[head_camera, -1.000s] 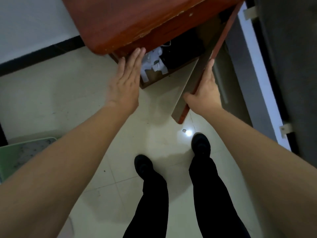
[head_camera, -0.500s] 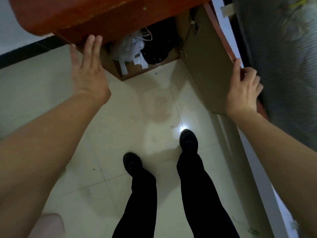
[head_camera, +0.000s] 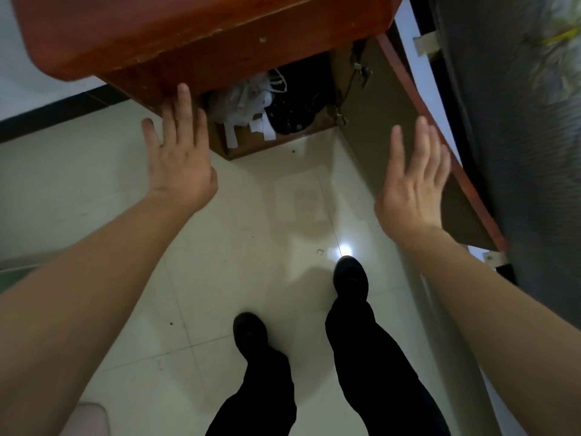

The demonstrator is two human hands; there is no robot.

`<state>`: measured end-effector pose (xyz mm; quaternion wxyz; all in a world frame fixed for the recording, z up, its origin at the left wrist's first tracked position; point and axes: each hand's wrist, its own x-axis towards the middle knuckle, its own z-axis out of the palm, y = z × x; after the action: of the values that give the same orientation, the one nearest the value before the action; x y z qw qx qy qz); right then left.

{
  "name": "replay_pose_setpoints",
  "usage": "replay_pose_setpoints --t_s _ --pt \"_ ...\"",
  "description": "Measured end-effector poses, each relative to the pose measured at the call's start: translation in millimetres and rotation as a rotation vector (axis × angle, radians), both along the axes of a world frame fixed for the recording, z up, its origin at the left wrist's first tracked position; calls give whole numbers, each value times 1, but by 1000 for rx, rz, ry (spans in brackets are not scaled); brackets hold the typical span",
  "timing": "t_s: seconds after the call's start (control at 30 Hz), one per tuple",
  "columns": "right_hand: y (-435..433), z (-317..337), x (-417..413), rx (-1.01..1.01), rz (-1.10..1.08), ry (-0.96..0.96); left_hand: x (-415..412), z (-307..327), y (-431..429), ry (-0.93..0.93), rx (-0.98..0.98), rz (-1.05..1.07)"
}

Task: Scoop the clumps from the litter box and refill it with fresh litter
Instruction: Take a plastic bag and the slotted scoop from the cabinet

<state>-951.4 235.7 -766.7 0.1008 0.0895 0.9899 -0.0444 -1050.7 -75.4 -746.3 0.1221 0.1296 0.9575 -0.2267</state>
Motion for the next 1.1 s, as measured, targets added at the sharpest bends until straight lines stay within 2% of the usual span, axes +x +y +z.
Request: replay_pose_setpoints --t_s 0.1,0.2,0.4,0.57,0.7,0.77,0.87,0.93,1.03,1.1 --pt "-24 -28 -17 -71 84 -15 0 -32 0 -12 148 45" --pt "-45 -69 -43 -159 59 -67 -2 -78 -6 -9 304 128" --pt "-68 -155 -109 -275 52 -55 -18 -170 -13 4 576 78" --pt "-91 -215 -164 -294 170 -15 -59 -242 -13 103 707 71" --pt "-100 -253 -211 -247 255 -3 -107 -277 -8 287 738 43" --pt "-102 -266 -235 -259 261 45 -134 -287 0 282 812 104" --pt "-101 -276 -263 -344 242 102 -164 -315 8 171 893 227" --pt "-101 -279 -276 -427 176 73 -165 -335 8 121 872 266" --pt "-116 -283 -284 -812 -117 99 -140 -347 -1 42 893 345" --pt "-133 -289 -286 -979 -305 91 -123 -352 -8 59 803 342"
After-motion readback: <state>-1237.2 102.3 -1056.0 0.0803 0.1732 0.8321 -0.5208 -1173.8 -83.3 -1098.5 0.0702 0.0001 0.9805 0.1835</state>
